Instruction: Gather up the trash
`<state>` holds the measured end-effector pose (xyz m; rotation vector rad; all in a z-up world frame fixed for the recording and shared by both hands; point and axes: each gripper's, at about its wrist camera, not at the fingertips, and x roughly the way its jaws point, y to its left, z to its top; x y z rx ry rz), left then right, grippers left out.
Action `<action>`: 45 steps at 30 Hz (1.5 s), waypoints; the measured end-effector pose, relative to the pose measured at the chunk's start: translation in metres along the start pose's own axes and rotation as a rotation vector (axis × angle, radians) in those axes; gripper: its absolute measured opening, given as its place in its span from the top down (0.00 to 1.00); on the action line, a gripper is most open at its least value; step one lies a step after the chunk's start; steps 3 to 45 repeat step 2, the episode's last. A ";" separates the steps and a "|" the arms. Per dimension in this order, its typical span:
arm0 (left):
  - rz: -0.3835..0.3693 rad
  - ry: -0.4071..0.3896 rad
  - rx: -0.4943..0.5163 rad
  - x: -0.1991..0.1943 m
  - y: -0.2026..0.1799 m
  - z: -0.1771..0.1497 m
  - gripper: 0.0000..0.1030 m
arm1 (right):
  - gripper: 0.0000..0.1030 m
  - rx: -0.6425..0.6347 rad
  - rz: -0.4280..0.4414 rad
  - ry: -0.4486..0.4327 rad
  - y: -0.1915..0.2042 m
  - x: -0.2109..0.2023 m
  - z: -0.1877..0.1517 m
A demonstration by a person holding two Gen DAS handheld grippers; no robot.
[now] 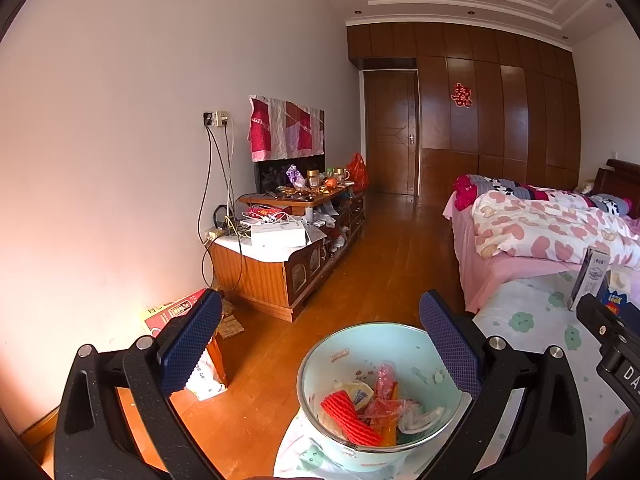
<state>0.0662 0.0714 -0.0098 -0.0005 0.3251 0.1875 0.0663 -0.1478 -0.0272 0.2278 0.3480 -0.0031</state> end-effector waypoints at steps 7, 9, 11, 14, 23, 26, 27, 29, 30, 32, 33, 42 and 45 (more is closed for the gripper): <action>-0.003 -0.003 0.002 -0.001 -0.001 0.001 0.06 | 0.13 0.004 -0.003 -0.002 0.000 -0.002 0.000; -0.003 -0.003 0.002 -0.001 -0.001 0.001 0.06 | 0.13 0.004 -0.003 -0.002 0.000 -0.002 0.000; -0.003 -0.003 0.002 -0.001 -0.001 0.001 0.06 | 0.13 0.004 -0.003 -0.002 0.000 -0.002 0.000; -0.003 -0.003 0.002 -0.001 -0.001 0.001 0.06 | 0.13 0.004 -0.003 -0.002 0.000 -0.002 0.000; -0.003 -0.003 0.002 -0.001 -0.001 0.001 0.06 | 0.13 0.004 -0.003 -0.002 0.000 -0.002 0.000; -0.003 -0.003 0.002 -0.001 -0.001 0.001 0.06 | 0.13 0.004 -0.003 -0.002 0.000 -0.002 0.000; -0.003 -0.003 0.002 -0.001 -0.001 0.001 0.06 | 0.13 0.004 -0.003 -0.002 0.000 -0.002 0.000; -0.003 -0.003 0.002 -0.001 -0.001 0.001 0.06 | 0.13 0.004 -0.003 -0.002 0.000 -0.002 0.000; -0.003 -0.003 0.002 -0.001 -0.001 0.001 0.06 | 0.13 0.004 -0.003 -0.002 0.000 -0.002 0.000; -0.003 -0.003 0.002 -0.001 -0.001 0.001 0.06 | 0.13 0.004 -0.003 -0.002 0.000 -0.002 0.000; -0.003 -0.003 0.002 -0.001 -0.001 0.001 0.06 | 0.13 0.004 -0.003 -0.002 0.000 -0.002 0.000; -0.003 -0.003 0.002 -0.001 -0.001 0.001 0.06 | 0.13 0.004 -0.003 -0.002 0.000 -0.002 0.000; -0.003 -0.003 0.002 -0.001 -0.001 0.001 0.06 | 0.13 0.004 -0.003 -0.002 0.000 -0.002 0.000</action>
